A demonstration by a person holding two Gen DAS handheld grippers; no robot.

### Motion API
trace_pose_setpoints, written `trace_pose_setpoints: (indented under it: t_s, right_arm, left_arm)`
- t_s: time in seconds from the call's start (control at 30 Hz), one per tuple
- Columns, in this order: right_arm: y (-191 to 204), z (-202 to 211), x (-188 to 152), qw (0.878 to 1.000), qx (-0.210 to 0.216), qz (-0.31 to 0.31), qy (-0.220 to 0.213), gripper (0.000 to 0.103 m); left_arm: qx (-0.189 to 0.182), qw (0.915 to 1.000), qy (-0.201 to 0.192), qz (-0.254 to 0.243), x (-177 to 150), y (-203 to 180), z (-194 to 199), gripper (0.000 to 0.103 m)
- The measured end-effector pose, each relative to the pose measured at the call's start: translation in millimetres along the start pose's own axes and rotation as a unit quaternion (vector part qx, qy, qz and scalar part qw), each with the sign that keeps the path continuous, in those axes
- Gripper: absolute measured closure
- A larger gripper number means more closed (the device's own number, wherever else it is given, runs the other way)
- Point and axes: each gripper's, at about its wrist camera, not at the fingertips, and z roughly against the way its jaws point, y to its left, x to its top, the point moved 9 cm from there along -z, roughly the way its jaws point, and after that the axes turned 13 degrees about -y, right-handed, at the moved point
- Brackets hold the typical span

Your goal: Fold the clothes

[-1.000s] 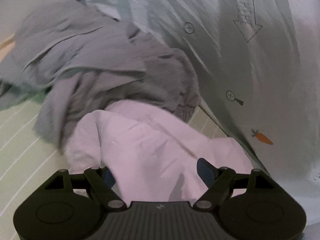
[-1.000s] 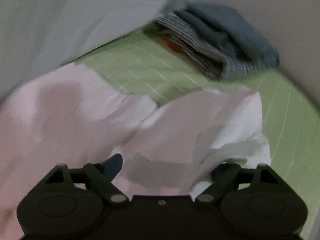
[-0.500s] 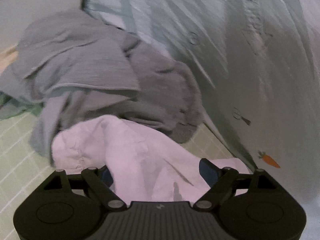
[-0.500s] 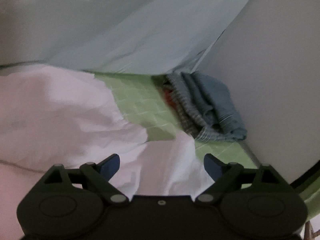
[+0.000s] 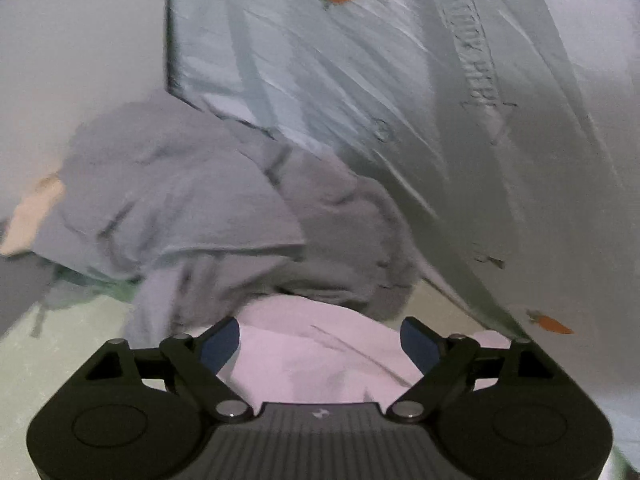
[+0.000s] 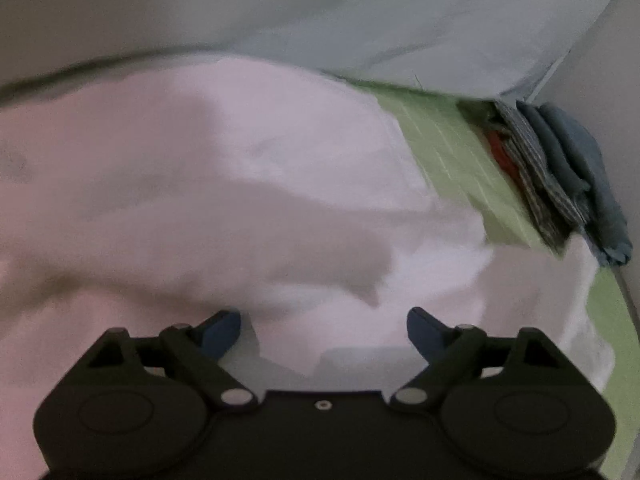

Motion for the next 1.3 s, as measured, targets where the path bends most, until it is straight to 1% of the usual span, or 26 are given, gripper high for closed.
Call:
trace_pose_setpoints:
  t_s: [0.07, 0.13, 0.17, 0.2, 0.27, 0.33, 0.47, 0.6, 0.67, 0.77, 0.83, 0.9, 0.93, 0.97, 1.0, 1.07, 1.1, 1.13, 1.17, 1.2, 1.23, 1.27, 1.3]
  right_arm:
    - [0, -14, 14, 1.000, 0.001, -0.019, -0.007, 0.011]
    - [-1, -31, 30, 0.999, 0.004, -0.049, -0.011, 0.011]
    - [-2, -38, 38, 0.998, 0.005, -0.063, -0.019, 0.011]
    - [-2, -45, 43, 0.997, 0.007, -0.070, -0.026, 0.011]
    - [-1, -52, 46, 0.997, 0.003, -0.072, -0.031, 0.011]
    - [0, -56, 47, 0.997, -0.005, -0.068, -0.030, 0.010]
    - [-4, -58, 32, 0.996, -0.029, -0.085, -0.006, 0.006]
    - [-22, -59, 17, 0.988, -0.041, -0.145, 0.019, 0.005]
    - [-28, -56, 9, 0.982, -0.049, -0.179, 0.038, 0.004]
    - [-37, -52, -1, 0.971, -0.059, -0.225, 0.064, 0.003]
    - [-37, -53, -2, 0.970, -0.059, -0.228, 0.065, 0.003]
    - [-35, -52, -1, 0.969, -0.057, -0.232, 0.067, 0.006]
    - [-34, -51, 0, 0.970, -0.053, -0.229, 0.063, 0.012]
    - [-34, -49, 2, 0.971, -0.049, -0.226, 0.058, 0.022]
    - [-33, -47, 5, 0.973, -0.045, -0.222, 0.048, 0.030]
    - [-33, -39, 8, 0.974, -0.044, -0.220, 0.031, 0.074]
    - [-33, -36, 7, 0.974, -0.046, -0.222, 0.026, 0.080]
    - [-36, -35, 6, 0.972, -0.047, -0.231, 0.024, 0.084]
    - [-39, -34, 4, 0.970, -0.043, -0.240, 0.022, 0.093]
    - [-42, -33, 3, 0.968, -0.040, -0.249, 0.020, 0.094]
    - [-46, -31, 2, 0.965, -0.037, -0.259, 0.018, 0.095]
    - [-51, -26, 2, 0.962, -0.032, -0.270, 0.012, 0.096]
    - [-56, -15, 4, 0.962, -0.031, -0.271, 0.000, 0.096]
  left_arm:
    - [-0.025, 0.9995, 0.017, 0.013, -3, -11, -12, 0.013]
    - [-0.032, 0.9987, 0.033, 0.020, -7, -21, -27, 0.012]
    - [-0.031, 0.9984, 0.040, 0.024, -10, -26, -35, 0.011]
    - [-0.024, 0.9984, 0.044, 0.028, -11, -29, -43, 0.006]
    - [-0.006, 0.9986, 0.044, 0.029, -14, -34, -58, 0.005]
    - [0.007, 0.9990, 0.041, 0.016, -16, -39, -69, 0.005]
    - [0.030, 0.9979, 0.058, 0.001, -26, -41, -94, 0.005]
    - [0.067, 0.9929, 0.088, -0.043, -43, -39, -110, 0.004]
    - [0.081, 0.9898, 0.104, -0.054, -53, -36, -114, 0.003]
    - [0.086, 0.9873, 0.119, -0.061, -64, -30, -116, 0.003]
    - [0.084, 0.9866, 0.126, -0.060, -69, -26, -117, 0.003]
    - [0.082, 0.9870, 0.130, -0.046, -71, -21, -116, 0.005]
    - [0.083, 0.9873, 0.130, -0.039, -71, -18, -116, 0.007]
    - [0.084, 0.9874, 0.130, -0.034, -70, -16, -115, 0.013]
    - [0.086, 0.9876, 0.128, -0.030, -69, -15, -114, 0.021]
    - [0.087, 0.9879, 0.126, -0.025, -68, -13, -112, 0.029]
    - [0.087, 0.9881, 0.125, -0.025, -67, -12, -110, 0.036]
    - [0.085, 0.9884, 0.123, -0.024, -66, -12, -108, 0.040]
    - [0.081, 0.9890, 0.122, -0.023, -65, -12, -104, 0.049]
    - [0.076, 0.9898, 0.119, -0.018, -63, -13, -100, 0.056]
    - [0.071, 0.9906, 0.117, -0.013, -60, -13, -96, 0.061]
    - [0.063, 0.9915, 0.114, -0.006, -57, -13, -91, 0.070]
    - [0.050, 0.9928, 0.109, 0.003, -53, -14, -83, 0.084]
